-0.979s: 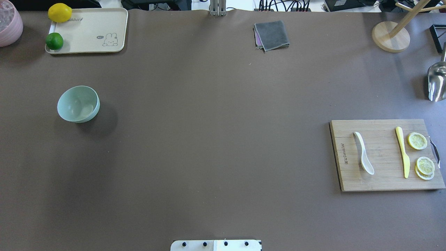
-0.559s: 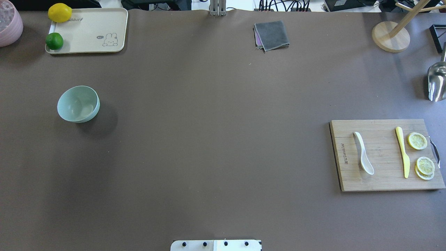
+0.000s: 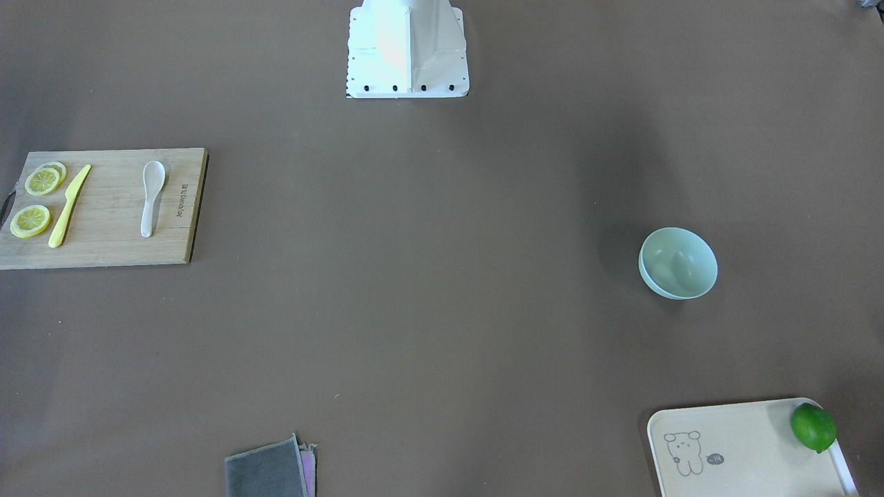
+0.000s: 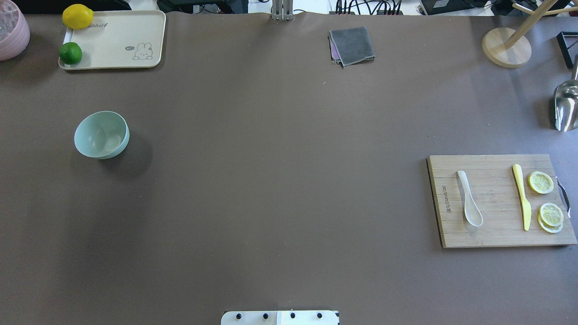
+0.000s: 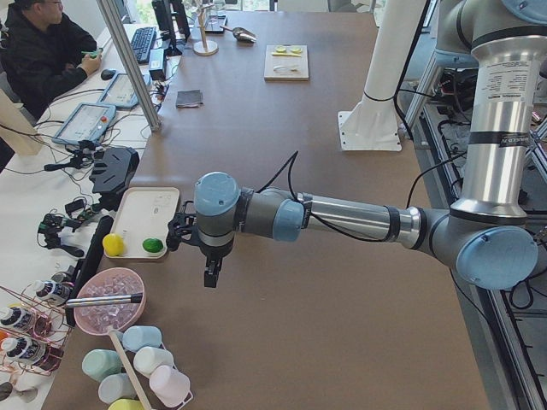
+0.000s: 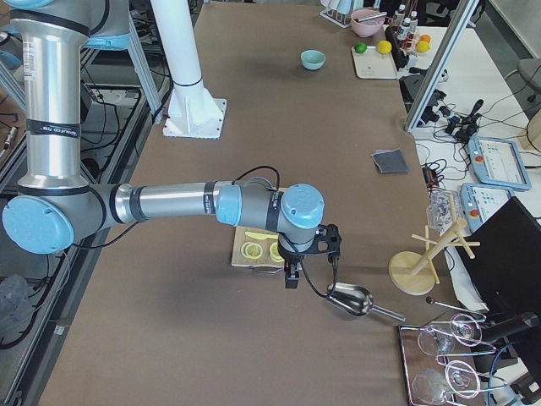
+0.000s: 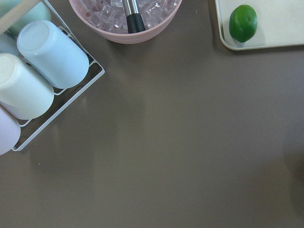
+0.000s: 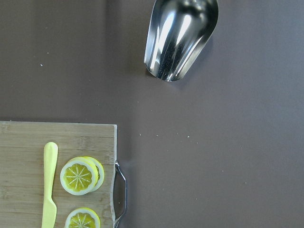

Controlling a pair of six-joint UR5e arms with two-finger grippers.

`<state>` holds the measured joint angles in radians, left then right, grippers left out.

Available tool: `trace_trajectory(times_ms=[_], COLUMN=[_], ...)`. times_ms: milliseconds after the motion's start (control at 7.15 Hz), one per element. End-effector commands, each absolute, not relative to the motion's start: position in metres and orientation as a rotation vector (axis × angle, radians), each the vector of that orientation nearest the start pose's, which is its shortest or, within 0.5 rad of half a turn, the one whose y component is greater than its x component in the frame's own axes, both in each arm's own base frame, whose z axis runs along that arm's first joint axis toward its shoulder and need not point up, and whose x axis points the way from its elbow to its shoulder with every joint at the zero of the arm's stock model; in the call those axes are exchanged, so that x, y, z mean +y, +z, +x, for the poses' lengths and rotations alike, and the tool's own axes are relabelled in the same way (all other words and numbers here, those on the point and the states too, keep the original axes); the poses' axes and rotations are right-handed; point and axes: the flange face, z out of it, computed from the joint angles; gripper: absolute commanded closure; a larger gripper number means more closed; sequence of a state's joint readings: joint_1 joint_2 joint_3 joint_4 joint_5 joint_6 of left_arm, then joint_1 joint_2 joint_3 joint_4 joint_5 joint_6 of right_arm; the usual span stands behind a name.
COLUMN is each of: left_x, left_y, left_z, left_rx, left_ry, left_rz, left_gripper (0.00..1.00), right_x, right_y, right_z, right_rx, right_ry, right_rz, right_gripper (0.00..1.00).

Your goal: Place spoon in bowl

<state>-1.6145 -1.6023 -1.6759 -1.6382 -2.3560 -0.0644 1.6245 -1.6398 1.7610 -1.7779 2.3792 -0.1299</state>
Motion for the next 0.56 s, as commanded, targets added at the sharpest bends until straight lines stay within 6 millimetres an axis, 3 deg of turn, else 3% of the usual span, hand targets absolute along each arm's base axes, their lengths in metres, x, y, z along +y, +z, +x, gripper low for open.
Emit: trace_trajectory(times_ms=[0, 280, 420], left_x=[-0.513, -0.518, -0.53], left_y=[0.58, 0.571, 0.55], left_z=[-0.085, -0.084, -0.083], left_rx=[0.783, 0.784, 0.786], left_ry=[-0.019, -0.006, 0.014], left_rz=[0.191, 0.212, 0.251], left_gripper=[0.02, 0.02, 0.02], right_x=[-0.449, -0.454, -0.458], right_y=[0.618, 0.61, 0.606], right_z=[0.086, 0.086, 0.086], right_rx=[-0.812, -0.811, -0.809], right_ry=[-0.048, -0.055, -0.053], right_rz=[-0.005, 0.014, 0.034], right_gripper=[0.0, 0.0, 0.0])
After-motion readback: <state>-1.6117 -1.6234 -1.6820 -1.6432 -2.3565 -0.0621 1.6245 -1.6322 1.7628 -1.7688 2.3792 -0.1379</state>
